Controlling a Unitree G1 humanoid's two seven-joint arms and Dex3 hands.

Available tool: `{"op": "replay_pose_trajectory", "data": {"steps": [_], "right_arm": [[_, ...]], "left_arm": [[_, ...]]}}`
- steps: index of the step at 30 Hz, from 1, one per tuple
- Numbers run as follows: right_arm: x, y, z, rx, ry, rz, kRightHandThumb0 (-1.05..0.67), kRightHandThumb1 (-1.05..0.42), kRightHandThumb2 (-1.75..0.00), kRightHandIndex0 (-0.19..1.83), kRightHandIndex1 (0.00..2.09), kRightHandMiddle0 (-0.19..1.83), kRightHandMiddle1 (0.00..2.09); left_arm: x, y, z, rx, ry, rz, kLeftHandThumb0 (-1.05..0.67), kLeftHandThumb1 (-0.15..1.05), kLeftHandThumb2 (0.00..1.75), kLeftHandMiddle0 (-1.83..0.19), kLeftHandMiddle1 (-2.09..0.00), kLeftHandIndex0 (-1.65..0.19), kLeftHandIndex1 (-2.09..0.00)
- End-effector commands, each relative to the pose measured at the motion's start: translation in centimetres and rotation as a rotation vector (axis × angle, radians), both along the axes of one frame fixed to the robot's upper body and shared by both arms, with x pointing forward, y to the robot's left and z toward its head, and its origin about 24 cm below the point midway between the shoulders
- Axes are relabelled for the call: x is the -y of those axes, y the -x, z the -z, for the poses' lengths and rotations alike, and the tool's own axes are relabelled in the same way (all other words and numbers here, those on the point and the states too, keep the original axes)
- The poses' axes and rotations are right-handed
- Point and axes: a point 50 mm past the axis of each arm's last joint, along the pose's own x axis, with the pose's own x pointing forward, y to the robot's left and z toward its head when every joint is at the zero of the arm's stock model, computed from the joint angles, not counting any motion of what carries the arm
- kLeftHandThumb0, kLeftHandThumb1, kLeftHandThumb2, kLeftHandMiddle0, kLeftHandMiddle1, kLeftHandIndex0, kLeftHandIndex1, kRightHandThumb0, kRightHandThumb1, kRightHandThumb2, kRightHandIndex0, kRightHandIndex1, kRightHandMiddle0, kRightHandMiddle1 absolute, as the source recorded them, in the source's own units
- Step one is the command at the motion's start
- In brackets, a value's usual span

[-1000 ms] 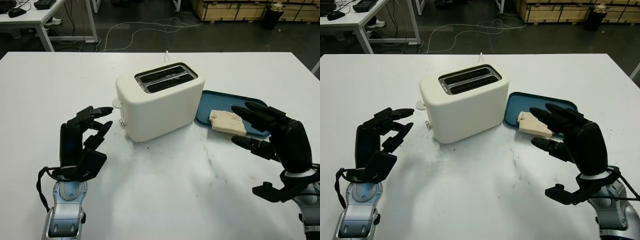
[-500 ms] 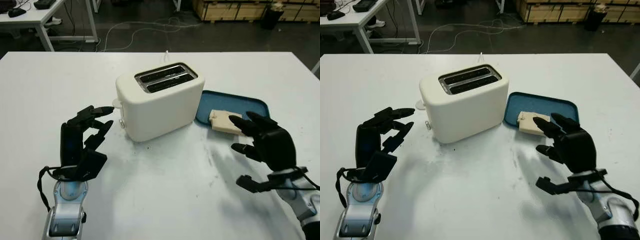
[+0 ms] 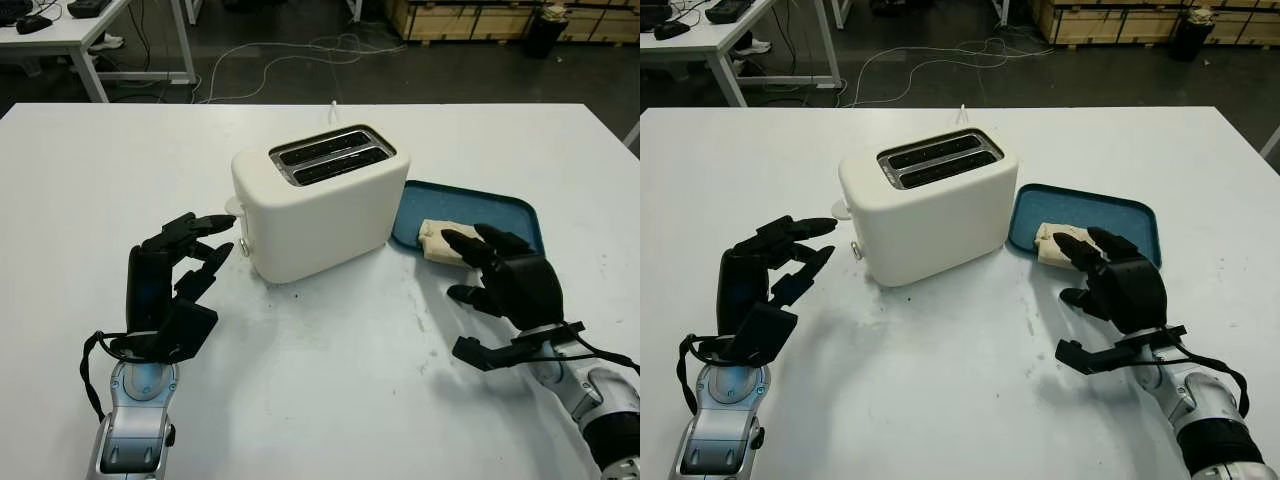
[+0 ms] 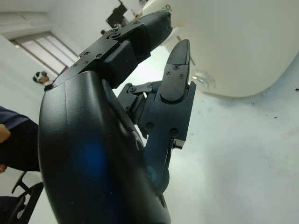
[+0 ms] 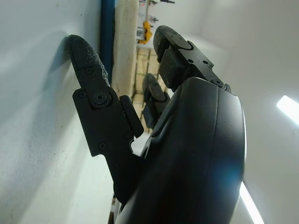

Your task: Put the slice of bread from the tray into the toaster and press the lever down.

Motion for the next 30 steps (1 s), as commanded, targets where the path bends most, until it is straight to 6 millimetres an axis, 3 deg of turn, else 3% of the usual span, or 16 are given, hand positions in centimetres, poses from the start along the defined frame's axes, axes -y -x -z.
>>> {"op": "replay_pose_trajectory", "data": {"steps": [1,16,30], "right_arm": [[0.1,-0.5,-0.9,0.043,-0.004,0.007,-0.48,-0.80,-0.01,0.47,0.01,0.49,0.00],[-1.9,-2.1,-2.1,0.095,0.003,0.032,-0.38,-0.87,-0.01,0.54,0.04,0.54,0.02],[-1.5,-2.4,-1.6,0.035,0.054,0.074,-0.39,-0.88,0.00,0.65,0.10,0.63,0.04]], "left_arm": [[0.0,-0.1,-0.3,0.004,-0.006,0.006,-0.23,0.92,0.07,-0.68,-1.28,-0.84,-0.40],[0.1,0.2,-0.8,0.064,-0.004,0.060,-0.21,0.92,0.08,-0.70,-1.29,-0.86,-0.40],[0.0,0.6,-1.6,0.206,0.065,0.113,-0.29,0.92,0.12,-0.73,-1.32,-0.84,-0.42]]}}
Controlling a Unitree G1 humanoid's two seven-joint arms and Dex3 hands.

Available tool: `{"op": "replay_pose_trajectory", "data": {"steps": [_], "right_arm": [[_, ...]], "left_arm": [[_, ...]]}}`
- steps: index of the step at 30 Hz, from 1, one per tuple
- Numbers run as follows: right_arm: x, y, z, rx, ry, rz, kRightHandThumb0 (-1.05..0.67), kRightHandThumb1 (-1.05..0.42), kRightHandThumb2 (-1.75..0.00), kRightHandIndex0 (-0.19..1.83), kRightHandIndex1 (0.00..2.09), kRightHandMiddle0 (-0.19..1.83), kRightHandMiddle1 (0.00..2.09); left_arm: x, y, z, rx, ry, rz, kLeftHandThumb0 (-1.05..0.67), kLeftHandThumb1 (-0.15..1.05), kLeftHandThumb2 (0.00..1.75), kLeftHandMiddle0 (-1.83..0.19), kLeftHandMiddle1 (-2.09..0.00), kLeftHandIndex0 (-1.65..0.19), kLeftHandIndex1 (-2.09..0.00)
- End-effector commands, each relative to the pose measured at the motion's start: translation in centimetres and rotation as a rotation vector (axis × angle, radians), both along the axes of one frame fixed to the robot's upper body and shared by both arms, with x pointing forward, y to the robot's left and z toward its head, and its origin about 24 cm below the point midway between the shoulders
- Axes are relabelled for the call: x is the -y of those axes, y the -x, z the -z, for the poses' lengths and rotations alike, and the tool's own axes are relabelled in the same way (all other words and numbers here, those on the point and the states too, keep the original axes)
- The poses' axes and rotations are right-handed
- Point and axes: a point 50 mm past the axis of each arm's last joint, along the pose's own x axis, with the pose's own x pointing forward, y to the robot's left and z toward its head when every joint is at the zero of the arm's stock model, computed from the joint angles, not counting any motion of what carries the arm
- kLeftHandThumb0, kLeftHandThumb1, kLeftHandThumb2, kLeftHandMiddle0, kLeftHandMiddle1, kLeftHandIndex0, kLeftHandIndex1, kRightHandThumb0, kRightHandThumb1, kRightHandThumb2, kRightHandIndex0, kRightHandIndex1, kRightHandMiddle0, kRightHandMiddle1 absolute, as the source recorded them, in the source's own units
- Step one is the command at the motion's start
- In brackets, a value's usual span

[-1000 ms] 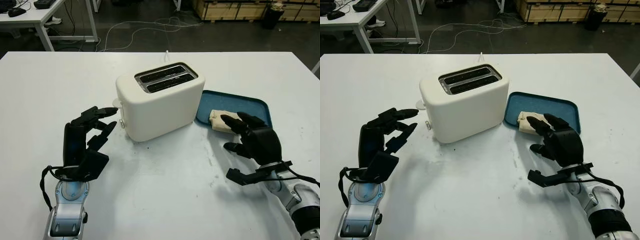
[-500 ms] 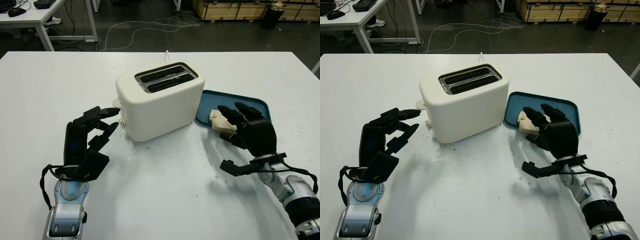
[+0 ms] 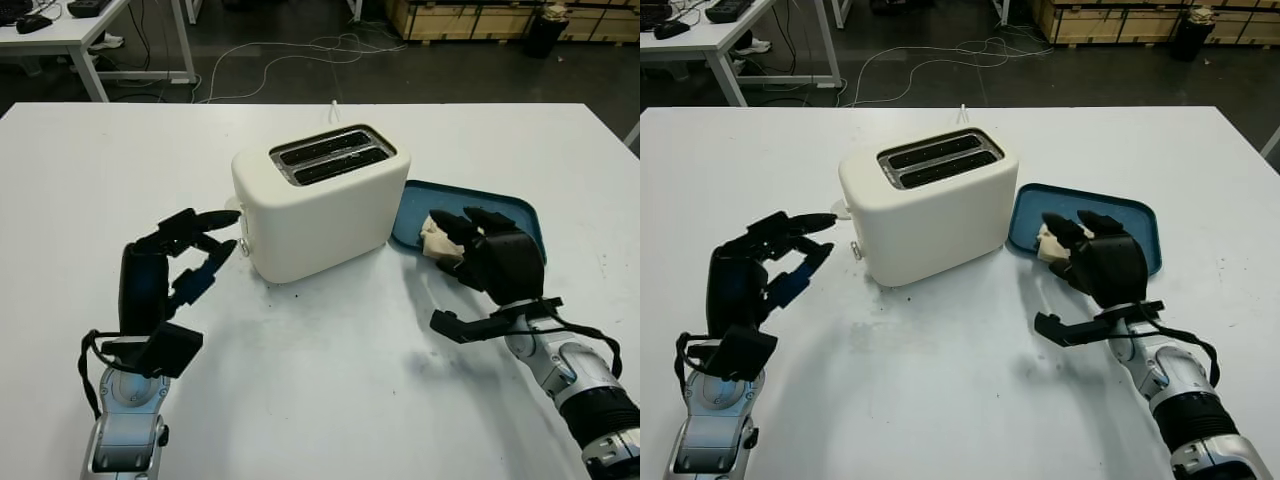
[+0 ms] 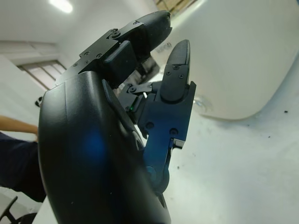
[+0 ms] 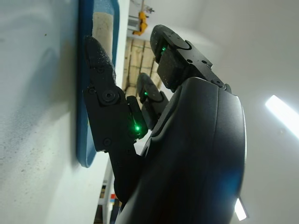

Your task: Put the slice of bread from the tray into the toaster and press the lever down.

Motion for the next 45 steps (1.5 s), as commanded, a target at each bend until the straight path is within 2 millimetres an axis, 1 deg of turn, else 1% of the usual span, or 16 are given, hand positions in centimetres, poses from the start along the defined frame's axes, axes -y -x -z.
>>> {"op": "replay_pose_trajectory", "data": {"steps": [1,6,18,22,26,29,34,36,39,43,44,45], "right_arm": [[0.3,-0.2,-0.4,0.009,-0.008,0.013,-0.39,-0.88,0.00,0.64,0.10,0.62,0.04],[0.3,-0.1,-0.4,0.005,-0.025,0.009,-0.39,-0.88,0.00,0.63,0.10,0.62,0.03],[0.1,0.0,-0.7,0.024,-0.049,-0.009,-0.41,-0.86,0.00,0.62,0.10,0.62,0.02],[0.2,-0.1,-0.4,-0.023,-0.033,0.017,-0.41,-0.87,0.00,0.59,0.09,0.60,0.00],[0.4,-0.4,-0.2,-0.097,-0.009,0.051,-0.44,-0.87,0.00,0.53,0.06,0.52,0.00],[0.3,-0.4,-0.4,-0.145,0.004,0.057,-0.49,-0.85,0.00,0.48,0.04,0.48,0.00],[0.2,-0.1,-1.1,-0.222,0.017,0.047,-0.67,-0.78,0.00,0.38,0.00,0.38,0.00],[0.1,0.1,-1.3,-0.249,0.035,0.044,-0.76,-0.77,0.00,0.31,0.00,0.31,0.00],[0.1,0.2,-1.4,-0.272,0.052,0.051,-0.82,-0.77,0.00,0.26,0.00,0.26,0.00],[0.1,0.3,-1.0,-0.268,0.042,0.071,-0.78,-0.77,0.00,0.26,0.01,0.25,0.01],[0.2,0.2,-0.8,-0.254,0.029,0.077,-0.75,-0.77,0.00,0.27,0.01,0.27,0.01],[0.2,0.2,-0.5,-0.243,0.021,0.082,-0.67,-0.78,0.00,0.30,0.03,0.30,0.02]], "left_arm": [[0.1,0.0,-0.5,0.035,0.014,0.003,-0.28,0.92,0.12,-0.72,-1.34,-0.84,-0.43],[0.1,0.0,-0.3,0.024,0.015,0.003,-0.28,0.92,0.11,-0.72,-1.36,-0.83,-0.45],[0.0,-0.1,0.0,0.012,0.007,-0.001,-0.27,0.92,0.11,-0.73,-1.33,-0.82,-0.47],[0.0,-0.1,0.0,0.010,0.010,-0.001,-0.26,0.92,0.11,-0.73,-1.33,-0.81,-0.47],[0.1,-0.1,0.0,0.009,0.011,-0.001,-0.25,0.92,0.11,-0.72,-1.33,-0.81,-0.48],[0.1,-0.1,0.0,0.006,0.010,-0.004,-0.25,0.92,0.11,-0.72,-1.33,-0.81,-0.48],[0.1,-0.1,0.1,0.004,0.006,-0.006,-0.25,0.92,0.11,-0.72,-1.33,-0.81,-0.49],[0.1,-0.1,0.1,0.003,0.009,-0.002,-0.25,0.92,0.11,-0.72,-1.33,-0.80,-0.49],[0.1,-0.1,0.1,0.003,0.001,-0.008,-0.25,0.92,0.11,-0.72,-1.33,-0.80,-0.49],[0.1,0.0,0.0,0.004,0.000,-0.008,-0.26,0.92,0.11,-0.72,-1.33,-0.80,-0.49],[0.1,0.0,0.0,0.005,0.002,-0.008,-0.26,0.92,0.11,-0.72,-1.33,-0.80,-0.49],[0.2,0.0,0.0,0.004,0.007,-0.005,-0.26,0.92,0.11,-0.72,-1.33,-0.80,-0.49]]}}
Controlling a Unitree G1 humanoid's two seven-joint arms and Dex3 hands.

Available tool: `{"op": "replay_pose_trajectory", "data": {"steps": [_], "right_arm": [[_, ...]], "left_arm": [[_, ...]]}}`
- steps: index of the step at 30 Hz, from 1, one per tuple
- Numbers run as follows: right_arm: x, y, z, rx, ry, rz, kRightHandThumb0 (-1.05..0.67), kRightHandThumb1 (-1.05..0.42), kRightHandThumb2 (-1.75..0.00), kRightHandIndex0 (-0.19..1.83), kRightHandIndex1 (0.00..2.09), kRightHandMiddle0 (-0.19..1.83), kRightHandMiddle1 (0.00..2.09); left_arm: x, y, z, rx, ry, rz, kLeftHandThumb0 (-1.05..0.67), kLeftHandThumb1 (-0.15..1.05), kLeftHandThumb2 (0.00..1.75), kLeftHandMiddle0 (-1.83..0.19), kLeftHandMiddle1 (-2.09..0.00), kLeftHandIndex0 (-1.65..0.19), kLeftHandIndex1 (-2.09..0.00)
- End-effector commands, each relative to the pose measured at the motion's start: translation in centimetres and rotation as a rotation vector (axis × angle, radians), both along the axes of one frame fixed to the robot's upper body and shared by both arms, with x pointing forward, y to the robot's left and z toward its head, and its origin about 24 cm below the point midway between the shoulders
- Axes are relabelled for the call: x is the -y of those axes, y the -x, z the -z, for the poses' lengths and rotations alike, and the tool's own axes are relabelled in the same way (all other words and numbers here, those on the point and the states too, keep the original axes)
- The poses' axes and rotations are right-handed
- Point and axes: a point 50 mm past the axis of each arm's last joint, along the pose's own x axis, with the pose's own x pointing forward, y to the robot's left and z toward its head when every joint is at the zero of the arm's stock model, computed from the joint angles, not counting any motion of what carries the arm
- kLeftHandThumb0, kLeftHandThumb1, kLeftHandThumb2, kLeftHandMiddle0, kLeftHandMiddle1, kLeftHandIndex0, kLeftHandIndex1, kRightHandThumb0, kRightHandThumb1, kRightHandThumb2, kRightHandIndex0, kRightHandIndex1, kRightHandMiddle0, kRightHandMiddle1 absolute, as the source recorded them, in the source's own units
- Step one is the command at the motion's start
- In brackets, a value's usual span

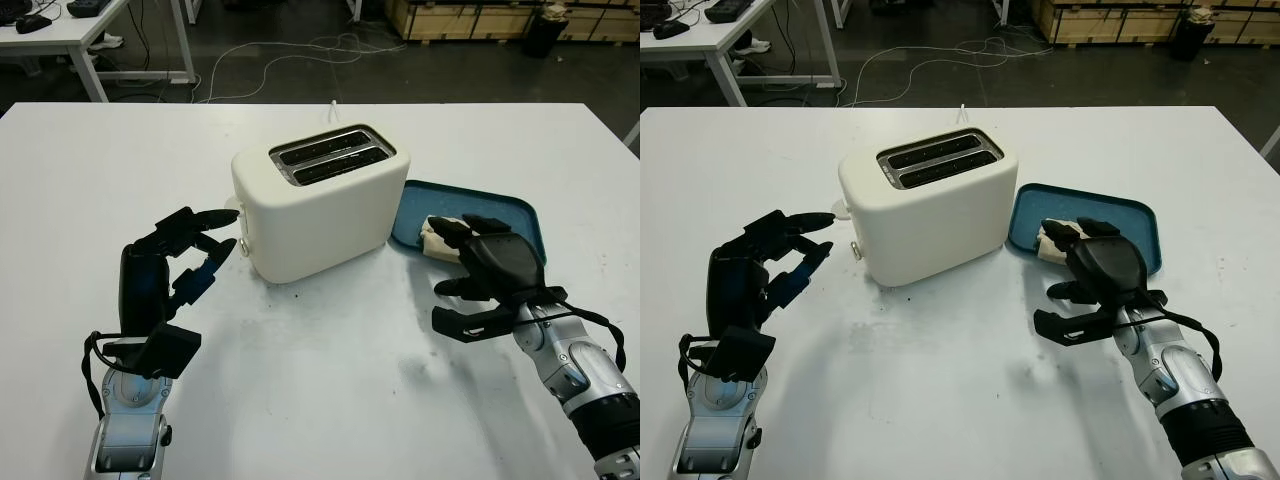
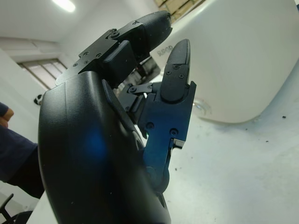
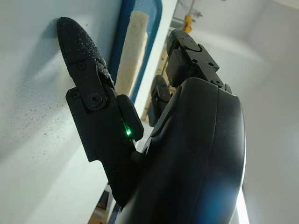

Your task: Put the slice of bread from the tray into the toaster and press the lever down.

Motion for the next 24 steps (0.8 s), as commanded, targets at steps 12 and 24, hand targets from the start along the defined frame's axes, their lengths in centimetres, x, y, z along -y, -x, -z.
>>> {"op": "replay_pose_trajectory", "data": {"steps": [12,24], "right_arm": [[1.2,-0.9,3.4,-0.007,0.009,0.088,-0.48,-0.85,-0.01,0.38,0.09,0.38,0.04],[1.6,-1.0,4.1,0.048,0.053,0.062,-0.40,-0.90,0.00,0.49,0.76,0.67,0.11]], "left_arm": [[0.1,0.0,-0.2,0.009,-0.003,0.002,-0.26,0.92,0.11,-0.72,-1.32,-0.80,-0.50],[0.1,0.1,-0.2,0.008,-0.007,-0.007,-0.26,0.92,0.10,-0.72,-1.33,-0.80,-0.52]]}}
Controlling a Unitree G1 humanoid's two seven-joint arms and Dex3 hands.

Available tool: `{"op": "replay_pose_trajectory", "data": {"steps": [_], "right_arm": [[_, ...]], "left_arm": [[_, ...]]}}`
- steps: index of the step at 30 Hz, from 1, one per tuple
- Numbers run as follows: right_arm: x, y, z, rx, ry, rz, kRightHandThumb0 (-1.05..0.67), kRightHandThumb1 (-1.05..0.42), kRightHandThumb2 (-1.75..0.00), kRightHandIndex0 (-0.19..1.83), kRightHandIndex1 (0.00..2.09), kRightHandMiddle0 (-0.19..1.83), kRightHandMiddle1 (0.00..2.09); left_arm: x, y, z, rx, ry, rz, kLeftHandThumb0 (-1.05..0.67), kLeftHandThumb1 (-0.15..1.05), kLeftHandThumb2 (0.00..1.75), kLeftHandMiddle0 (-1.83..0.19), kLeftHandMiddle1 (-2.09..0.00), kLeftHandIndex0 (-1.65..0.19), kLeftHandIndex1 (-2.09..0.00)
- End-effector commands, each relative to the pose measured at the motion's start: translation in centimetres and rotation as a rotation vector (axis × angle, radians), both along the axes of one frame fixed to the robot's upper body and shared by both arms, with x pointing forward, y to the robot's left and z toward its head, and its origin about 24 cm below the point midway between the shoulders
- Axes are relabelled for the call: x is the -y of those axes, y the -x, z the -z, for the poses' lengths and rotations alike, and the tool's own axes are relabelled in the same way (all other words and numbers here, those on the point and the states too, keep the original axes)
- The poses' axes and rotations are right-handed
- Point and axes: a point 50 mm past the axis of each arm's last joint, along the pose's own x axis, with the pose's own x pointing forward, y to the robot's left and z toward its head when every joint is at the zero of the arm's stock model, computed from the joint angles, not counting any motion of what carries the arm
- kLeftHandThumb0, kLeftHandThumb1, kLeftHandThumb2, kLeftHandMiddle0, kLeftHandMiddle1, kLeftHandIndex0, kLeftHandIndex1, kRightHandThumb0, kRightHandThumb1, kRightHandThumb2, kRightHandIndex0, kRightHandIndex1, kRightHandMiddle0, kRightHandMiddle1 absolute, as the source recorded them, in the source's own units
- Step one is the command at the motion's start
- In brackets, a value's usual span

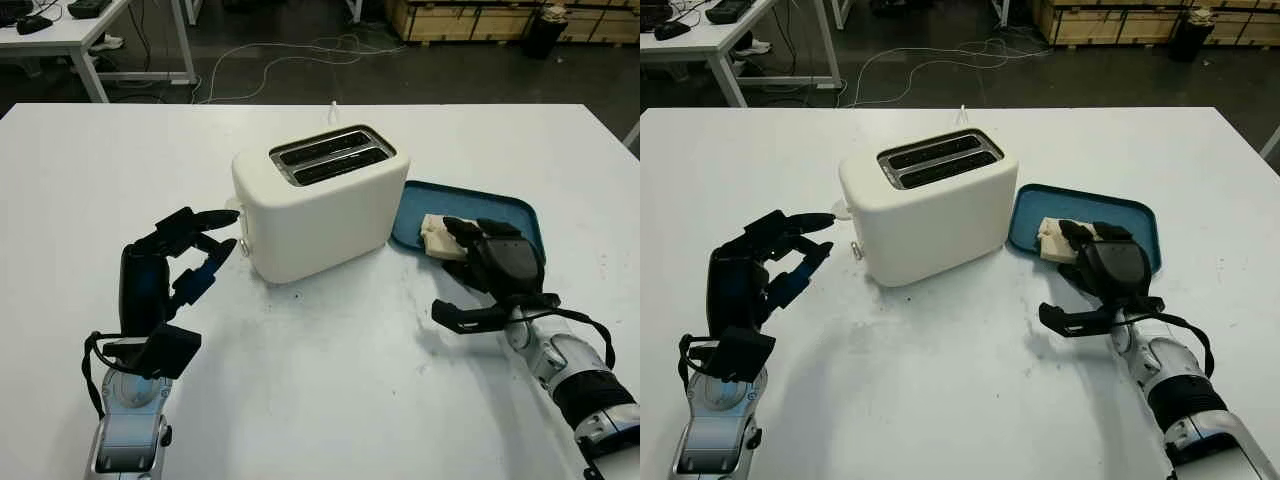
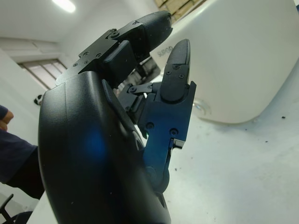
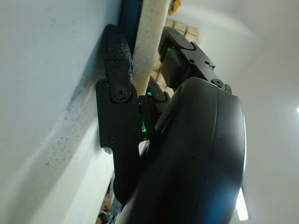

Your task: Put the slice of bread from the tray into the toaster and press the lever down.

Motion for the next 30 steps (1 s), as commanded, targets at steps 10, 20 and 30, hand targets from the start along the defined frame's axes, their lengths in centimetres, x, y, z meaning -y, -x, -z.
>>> {"op": "replay_pose_trajectory", "data": {"steps": [10,20,30], "right_arm": [[0.0,0.6,1.2,0.056,0.105,-0.054,-0.59,-0.92,-0.26,0.96,1.74,0.60,1.73],[0.0,0.6,0.9,0.113,0.064,-0.069,-0.56,-0.92,-0.25,0.92,1.75,0.55,1.75],[0.4,-0.4,-1.8,0.167,-0.104,-0.096,-0.56,-0.92,-0.24,0.87,1.75,0.53,1.75]], "left_arm": [[0.0,0.0,-0.2,0.007,-0.021,-0.006,-0.25,0.92,0.11,-0.71,-1.33,-0.79,-0.52],[0.1,0.0,0.0,-0.005,-0.016,-0.010,-0.24,0.92,0.11,-0.72,-1.32,-0.78,-0.52],[0.1,0.0,0.0,-0.012,-0.019,-0.015,-0.24,0.92,0.12,-0.71,-1.31,-0.77,-0.49]]}}
